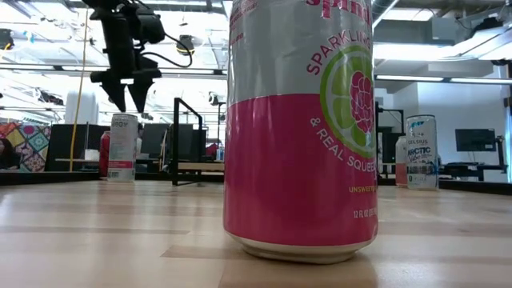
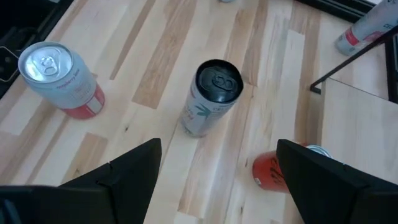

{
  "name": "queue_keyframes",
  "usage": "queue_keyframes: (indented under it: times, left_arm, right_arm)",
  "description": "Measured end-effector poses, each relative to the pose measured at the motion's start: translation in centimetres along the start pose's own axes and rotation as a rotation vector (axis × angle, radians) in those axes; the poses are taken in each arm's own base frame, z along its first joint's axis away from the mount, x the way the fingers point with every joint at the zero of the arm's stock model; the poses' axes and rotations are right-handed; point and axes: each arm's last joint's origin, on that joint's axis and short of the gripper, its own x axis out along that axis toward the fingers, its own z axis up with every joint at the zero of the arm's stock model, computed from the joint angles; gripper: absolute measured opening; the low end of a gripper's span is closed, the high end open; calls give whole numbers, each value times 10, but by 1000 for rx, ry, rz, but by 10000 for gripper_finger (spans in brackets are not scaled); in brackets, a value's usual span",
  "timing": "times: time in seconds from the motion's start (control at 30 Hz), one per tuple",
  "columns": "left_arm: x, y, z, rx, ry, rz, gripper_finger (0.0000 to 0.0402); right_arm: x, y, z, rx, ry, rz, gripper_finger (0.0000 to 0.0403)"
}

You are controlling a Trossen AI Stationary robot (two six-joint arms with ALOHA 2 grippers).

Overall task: Place canned beverage on shelf
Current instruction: Put the top left white pink soda can on the shelf

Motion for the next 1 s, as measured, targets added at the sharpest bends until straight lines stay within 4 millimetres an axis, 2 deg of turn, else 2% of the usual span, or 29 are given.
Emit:
queue_keyframes:
  times: [0.27,0.7,0.8,0.93,1.0]
  left_arm:
    - [14,-1,3,13,41,59,297]
    - [30,-4,3,32,131,42,297]
    - [34,-5,1,47,171,44,285]
    - [34,-5,1,74,176,34,247]
    - [34,-6,1,96,178,7,246]
  right_arm:
    - [0,-2,-1,2,6,-3,344]
    - [0,-2,-3,2,28,1,344]
    - [0,-2,-3,1,31,1,344]
    - [0,-2,-3,1,31,1,344]
    - [0,-2,-3,1,31,1,344]
